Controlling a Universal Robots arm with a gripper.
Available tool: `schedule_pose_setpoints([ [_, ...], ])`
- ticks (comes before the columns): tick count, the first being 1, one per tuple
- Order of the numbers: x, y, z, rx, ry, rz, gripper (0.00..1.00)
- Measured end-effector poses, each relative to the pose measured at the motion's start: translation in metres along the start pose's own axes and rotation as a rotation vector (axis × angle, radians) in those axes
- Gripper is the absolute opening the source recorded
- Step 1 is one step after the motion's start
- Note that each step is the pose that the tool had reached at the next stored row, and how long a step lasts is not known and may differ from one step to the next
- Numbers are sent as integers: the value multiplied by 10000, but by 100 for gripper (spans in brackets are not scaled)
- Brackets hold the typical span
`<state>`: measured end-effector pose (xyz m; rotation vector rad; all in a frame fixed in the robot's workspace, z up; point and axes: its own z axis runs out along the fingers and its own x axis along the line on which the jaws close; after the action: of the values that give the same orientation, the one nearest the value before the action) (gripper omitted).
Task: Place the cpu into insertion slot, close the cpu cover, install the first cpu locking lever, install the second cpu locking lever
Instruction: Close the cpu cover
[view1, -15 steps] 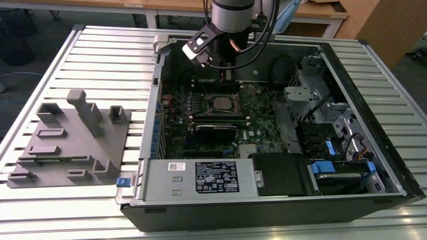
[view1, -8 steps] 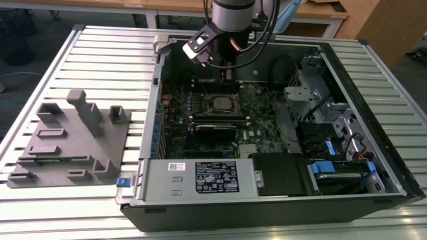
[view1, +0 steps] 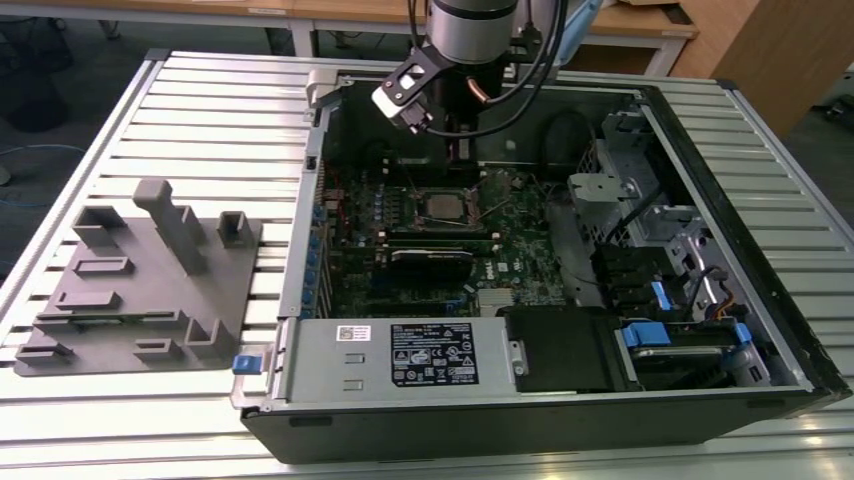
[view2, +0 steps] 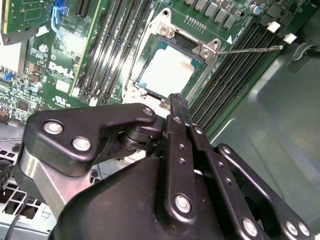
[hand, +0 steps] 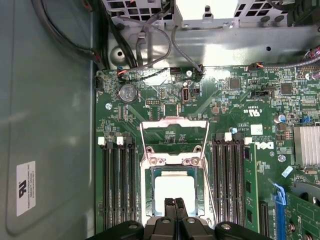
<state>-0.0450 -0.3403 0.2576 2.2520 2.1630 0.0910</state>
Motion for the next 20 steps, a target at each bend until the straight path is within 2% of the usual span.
schedule_pose_setpoints([
  [20,3,57,3,0,0,0,11],
])
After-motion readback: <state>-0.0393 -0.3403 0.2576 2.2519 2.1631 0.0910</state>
